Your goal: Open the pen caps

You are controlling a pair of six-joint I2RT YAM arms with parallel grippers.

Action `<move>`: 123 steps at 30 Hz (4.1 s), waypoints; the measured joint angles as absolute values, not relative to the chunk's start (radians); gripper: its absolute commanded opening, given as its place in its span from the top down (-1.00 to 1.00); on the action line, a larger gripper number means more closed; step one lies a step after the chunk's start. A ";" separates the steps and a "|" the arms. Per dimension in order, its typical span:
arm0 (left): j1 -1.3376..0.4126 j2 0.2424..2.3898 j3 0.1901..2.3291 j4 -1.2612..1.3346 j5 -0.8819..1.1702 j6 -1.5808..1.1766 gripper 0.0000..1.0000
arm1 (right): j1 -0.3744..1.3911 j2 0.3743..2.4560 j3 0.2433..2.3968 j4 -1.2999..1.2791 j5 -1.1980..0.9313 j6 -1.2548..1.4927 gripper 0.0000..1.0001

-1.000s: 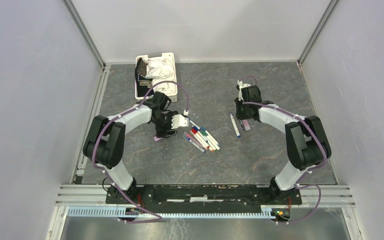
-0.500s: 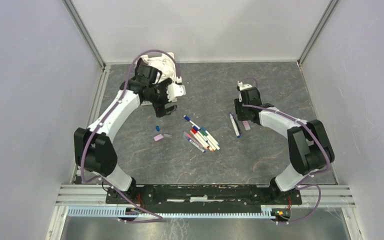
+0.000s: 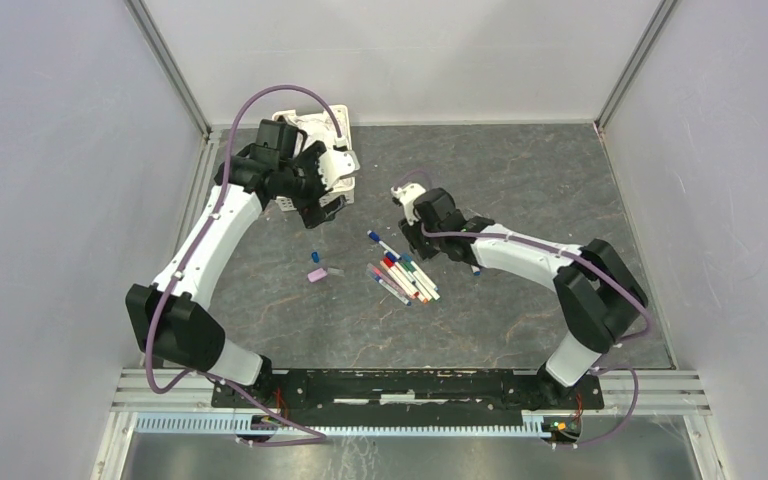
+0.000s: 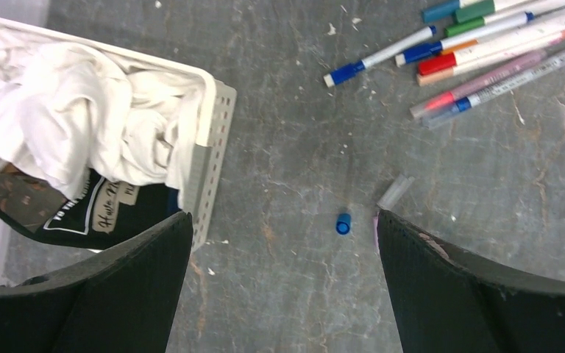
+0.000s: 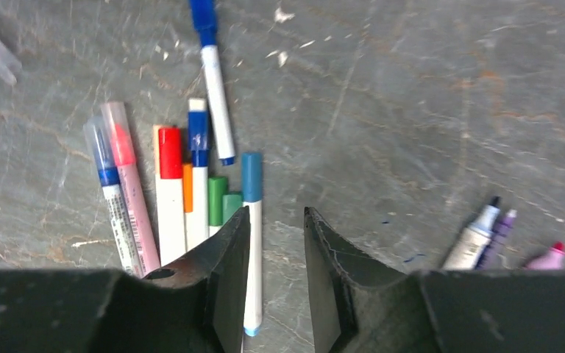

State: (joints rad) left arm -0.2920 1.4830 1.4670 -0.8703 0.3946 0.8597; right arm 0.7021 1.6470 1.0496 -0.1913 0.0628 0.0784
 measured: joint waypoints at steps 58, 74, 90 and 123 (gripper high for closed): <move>-0.292 1.482 1.473 -1.094 0.453 0.876 -1.00 | 0.730 1.567 0.770 -0.151 0.008 0.081 0.28; -0.292 1.491 1.382 -1.142 0.550 0.981 -1.00 | 0.652 1.598 0.777 -0.088 -0.099 0.081 1.00; -0.358 1.510 1.330 -1.145 0.693 1.117 -0.97 | 0.620 1.554 1.024 -0.252 -0.613 0.082 1.00; -0.532 1.500 1.174 -1.057 0.653 1.227 0.95 | 0.673 1.703 1.044 -0.130 -0.975 0.266 0.37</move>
State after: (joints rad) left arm -0.5316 1.4998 1.1744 -1.0569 0.6529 1.2266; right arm 0.6731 1.7035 1.0435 -0.1299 -0.9752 0.2665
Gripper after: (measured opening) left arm 0.185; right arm 0.127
